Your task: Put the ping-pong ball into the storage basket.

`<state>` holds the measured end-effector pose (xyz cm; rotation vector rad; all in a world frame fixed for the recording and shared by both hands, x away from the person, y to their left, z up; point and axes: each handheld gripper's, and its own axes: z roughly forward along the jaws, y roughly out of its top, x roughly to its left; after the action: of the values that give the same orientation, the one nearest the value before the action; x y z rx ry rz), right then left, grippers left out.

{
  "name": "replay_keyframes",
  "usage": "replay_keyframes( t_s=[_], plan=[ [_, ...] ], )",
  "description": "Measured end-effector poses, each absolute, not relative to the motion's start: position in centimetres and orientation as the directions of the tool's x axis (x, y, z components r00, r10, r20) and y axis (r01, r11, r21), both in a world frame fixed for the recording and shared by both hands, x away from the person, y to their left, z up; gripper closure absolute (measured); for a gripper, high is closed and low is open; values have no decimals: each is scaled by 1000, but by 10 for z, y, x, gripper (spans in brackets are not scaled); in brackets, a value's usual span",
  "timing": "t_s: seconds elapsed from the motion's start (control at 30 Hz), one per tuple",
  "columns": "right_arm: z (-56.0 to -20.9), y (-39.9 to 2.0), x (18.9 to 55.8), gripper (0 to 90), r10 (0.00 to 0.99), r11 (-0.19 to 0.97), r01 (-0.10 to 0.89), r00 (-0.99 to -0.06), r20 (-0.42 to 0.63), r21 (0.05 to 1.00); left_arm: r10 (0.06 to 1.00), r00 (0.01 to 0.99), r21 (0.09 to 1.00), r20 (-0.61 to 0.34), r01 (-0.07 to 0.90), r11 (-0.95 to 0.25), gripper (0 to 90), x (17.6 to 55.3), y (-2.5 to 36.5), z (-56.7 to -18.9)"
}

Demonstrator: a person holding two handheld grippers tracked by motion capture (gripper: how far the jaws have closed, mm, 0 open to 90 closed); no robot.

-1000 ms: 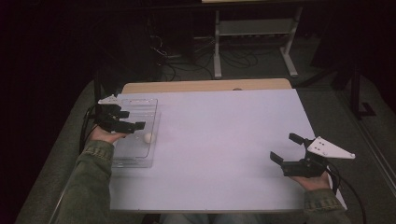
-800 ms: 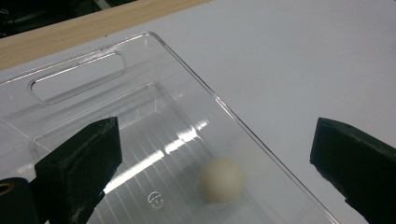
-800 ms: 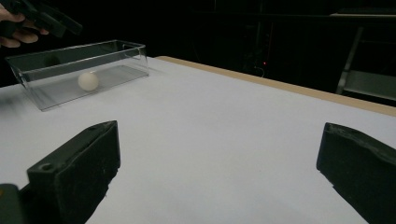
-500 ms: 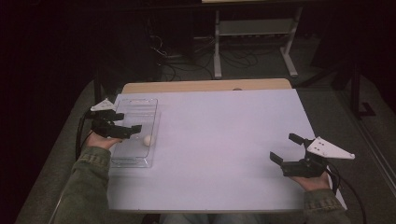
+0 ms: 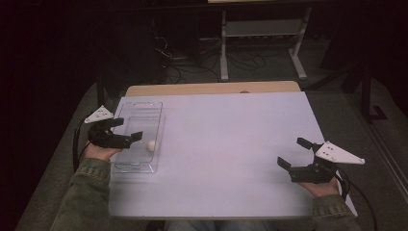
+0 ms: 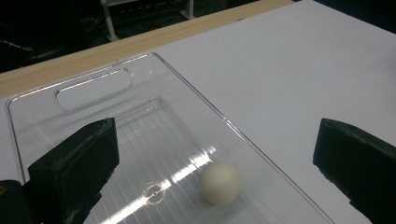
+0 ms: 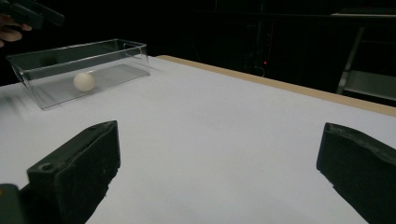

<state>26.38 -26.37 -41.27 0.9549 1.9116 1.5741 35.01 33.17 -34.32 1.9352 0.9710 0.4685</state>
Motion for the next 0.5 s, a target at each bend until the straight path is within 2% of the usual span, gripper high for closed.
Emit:
replay_keyframes(
  t_s=[0.5],
  plan=[
    [-413, -263, 264, 0, 765, 95, 214, -641, 66, 972, 782, 623, 897, -20, 357, -262, 0, 323, 333, -337]
  ],
)
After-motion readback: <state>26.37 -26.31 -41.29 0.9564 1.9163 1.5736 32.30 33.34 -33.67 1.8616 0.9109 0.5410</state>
